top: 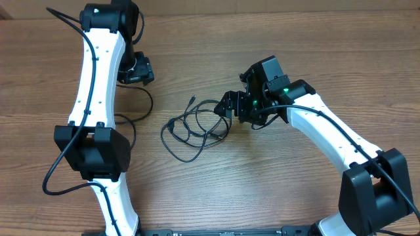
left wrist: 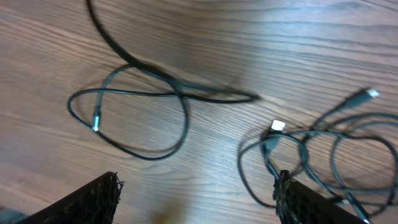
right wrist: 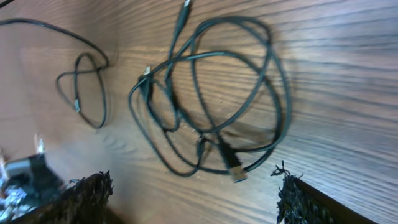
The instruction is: Untangle cables
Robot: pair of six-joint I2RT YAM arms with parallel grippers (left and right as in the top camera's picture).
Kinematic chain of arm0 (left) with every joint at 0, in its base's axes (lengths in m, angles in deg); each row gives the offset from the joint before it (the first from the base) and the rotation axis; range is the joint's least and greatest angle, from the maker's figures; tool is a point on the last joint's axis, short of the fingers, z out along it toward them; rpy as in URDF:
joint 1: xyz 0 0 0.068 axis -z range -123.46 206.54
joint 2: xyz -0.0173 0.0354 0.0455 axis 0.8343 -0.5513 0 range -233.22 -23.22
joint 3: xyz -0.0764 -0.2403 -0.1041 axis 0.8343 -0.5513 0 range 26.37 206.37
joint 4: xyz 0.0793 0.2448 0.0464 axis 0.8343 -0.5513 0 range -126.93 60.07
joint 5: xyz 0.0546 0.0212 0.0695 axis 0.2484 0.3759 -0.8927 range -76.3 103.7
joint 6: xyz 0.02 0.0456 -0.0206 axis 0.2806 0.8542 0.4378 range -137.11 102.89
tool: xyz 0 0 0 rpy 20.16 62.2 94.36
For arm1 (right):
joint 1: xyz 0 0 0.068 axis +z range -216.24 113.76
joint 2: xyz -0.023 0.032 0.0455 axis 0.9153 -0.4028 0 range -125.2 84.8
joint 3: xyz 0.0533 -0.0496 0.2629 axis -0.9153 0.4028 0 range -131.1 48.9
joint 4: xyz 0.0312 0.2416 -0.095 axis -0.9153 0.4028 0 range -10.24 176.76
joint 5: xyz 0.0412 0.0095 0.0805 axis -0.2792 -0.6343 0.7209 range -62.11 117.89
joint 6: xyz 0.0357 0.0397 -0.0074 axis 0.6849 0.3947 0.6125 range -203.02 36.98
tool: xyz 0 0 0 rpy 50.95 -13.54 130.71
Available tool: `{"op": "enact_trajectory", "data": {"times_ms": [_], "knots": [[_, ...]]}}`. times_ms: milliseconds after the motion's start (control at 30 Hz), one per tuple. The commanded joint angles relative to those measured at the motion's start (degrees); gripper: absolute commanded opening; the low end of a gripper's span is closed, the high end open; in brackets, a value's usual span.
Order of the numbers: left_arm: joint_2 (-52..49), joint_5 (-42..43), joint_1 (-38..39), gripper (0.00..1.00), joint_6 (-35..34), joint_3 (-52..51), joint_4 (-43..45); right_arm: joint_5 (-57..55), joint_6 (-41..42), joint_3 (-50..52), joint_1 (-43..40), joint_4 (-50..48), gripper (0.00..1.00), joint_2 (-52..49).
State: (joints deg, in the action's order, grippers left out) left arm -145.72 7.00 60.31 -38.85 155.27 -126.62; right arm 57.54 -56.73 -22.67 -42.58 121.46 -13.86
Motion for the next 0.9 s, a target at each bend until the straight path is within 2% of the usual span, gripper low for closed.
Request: {"op": "enact_trajectory", "data": {"times_ms": [0,133,267,367,567,800,867], "knots": [[3.0,6.1,-1.6,0.82,2.5,4.8,-0.1,3.9,-2.6,-2.6,-0.2,1.3,0.88,0.2],[7.2,11.0,-5.3,0.86,1.6,11.2,0.0,4.0,-2.6,-9.2,-0.2,5.7,0.88,0.2],[12.8,12.4,-11.3,1.00,-4.1,15.1,-0.1,4.5,-2.6,-16.9,0.3,7.7,0.88,0.2],[17.5,13.0,-17.0,1.00,-6.6,15.3,-0.1,4.5,-2.5,-21.2,1.4,6.6,0.86,0.2],[23.4,13.1,-24.9,1.00,-6.6,15.2,-0.1,4.5,-0.6,-22.3,5.2,-1.3,0.80,-0.2],[24.7,14.2,-26.8,1.00,-6.1,14.7,-0.1,0.5,-0.8,-23.0,9.6,-6.5,0.81,-0.9],[24.6,14.2,-26.2,1.00,-4.4,13.5,-0.1,-0.5,-0.8,-23.0,10.1,-7.3,0.86,-0.9]]}}
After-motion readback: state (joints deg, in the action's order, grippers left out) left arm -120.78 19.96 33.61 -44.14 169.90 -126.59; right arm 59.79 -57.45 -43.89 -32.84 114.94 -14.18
